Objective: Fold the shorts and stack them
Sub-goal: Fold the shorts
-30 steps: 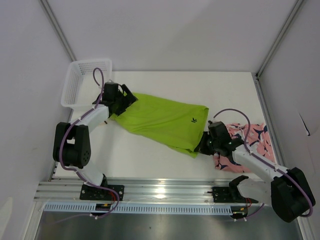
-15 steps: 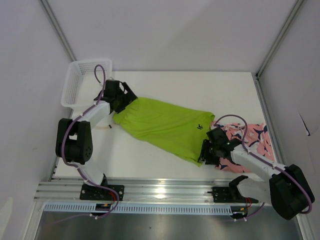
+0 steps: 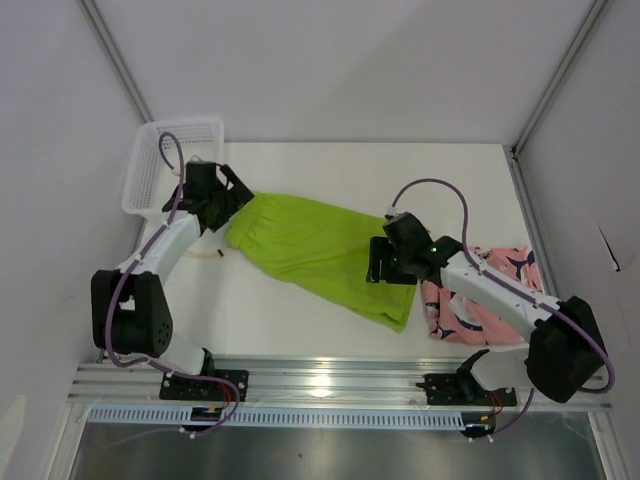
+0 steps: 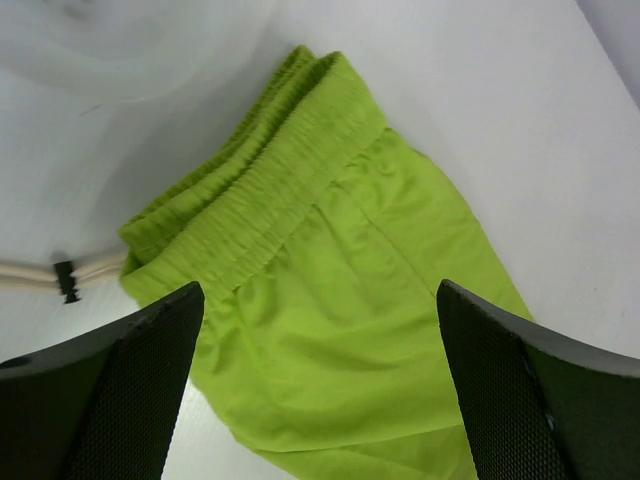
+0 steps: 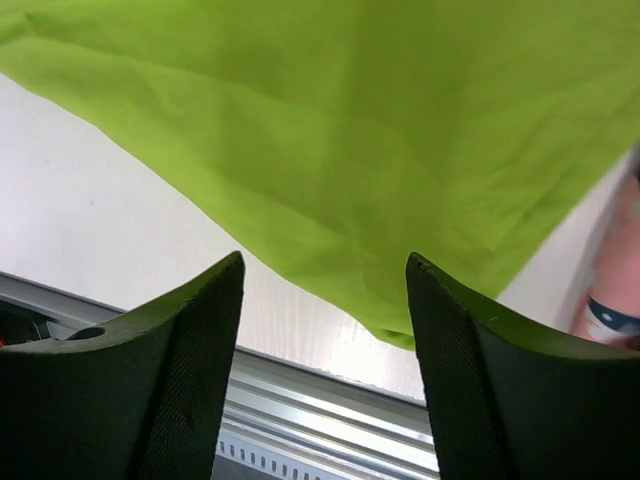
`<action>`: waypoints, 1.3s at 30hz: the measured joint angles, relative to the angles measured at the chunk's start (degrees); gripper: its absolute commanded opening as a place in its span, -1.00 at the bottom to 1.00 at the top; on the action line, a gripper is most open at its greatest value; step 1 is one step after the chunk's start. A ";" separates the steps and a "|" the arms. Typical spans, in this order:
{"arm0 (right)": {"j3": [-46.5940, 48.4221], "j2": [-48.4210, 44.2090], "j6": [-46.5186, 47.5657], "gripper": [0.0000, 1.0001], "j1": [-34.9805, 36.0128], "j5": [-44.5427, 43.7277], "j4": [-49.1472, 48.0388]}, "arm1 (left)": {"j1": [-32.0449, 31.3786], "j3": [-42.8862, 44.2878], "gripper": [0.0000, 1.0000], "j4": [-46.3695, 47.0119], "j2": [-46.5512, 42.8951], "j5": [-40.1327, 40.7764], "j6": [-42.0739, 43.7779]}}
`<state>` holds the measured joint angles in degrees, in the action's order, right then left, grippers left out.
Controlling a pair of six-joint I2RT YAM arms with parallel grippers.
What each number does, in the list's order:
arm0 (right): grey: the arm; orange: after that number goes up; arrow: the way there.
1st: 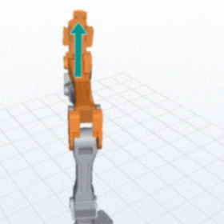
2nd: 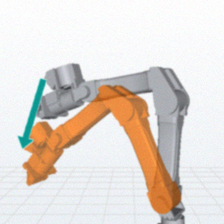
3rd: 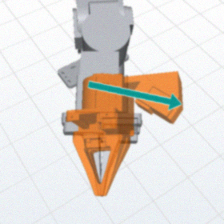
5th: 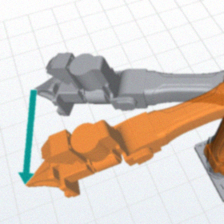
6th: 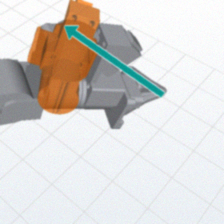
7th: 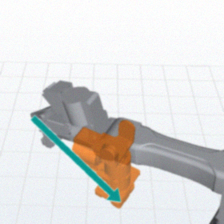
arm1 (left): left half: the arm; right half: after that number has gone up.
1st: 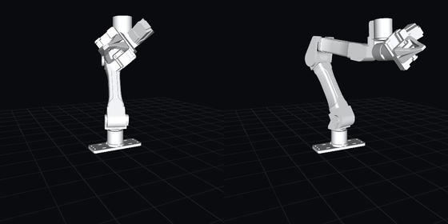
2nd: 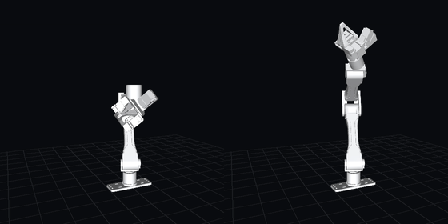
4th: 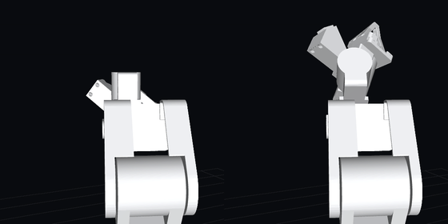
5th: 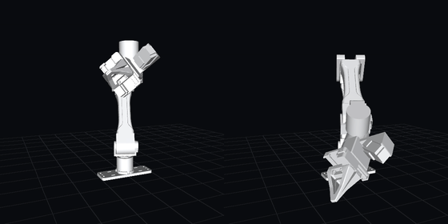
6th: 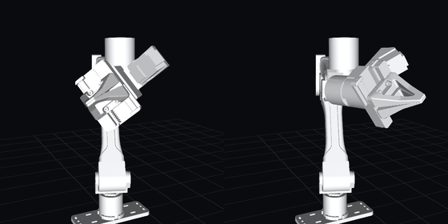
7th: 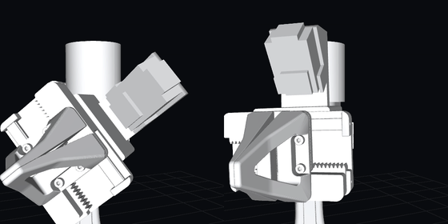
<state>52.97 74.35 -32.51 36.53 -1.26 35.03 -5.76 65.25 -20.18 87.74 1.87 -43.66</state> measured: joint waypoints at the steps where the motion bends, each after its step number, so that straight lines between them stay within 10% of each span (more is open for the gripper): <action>1: 0.76 1.31 0.26 0.32 0.48 0.04 -0.52 | 0.85 -1.18 0.98 0.07 -1.07 -0.20 -0.37; 18: 37.20 43.69 -3.93 -0.95 2.58 22.53 -24.11 | 3.34 -25.94 0.97 1.92 -26.16 -0.37 -5.68; 29: 73.53 74.86 -13.73 -1.00 3.23 32.11 -22.99 | 8.83 -29.33 0.97 1.38 -29.16 -2.01 -5.40; 39: 76.13 75.36 -7.10 -1.00 6.99 25.35 -5.07 | 9.73 -31.91 0.97 1.44 -30.58 -3.52 -5.33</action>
<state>129.10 149.71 -39.62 43.53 24.10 29.95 3.97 33.34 -18.74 57.17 -1.65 -48.99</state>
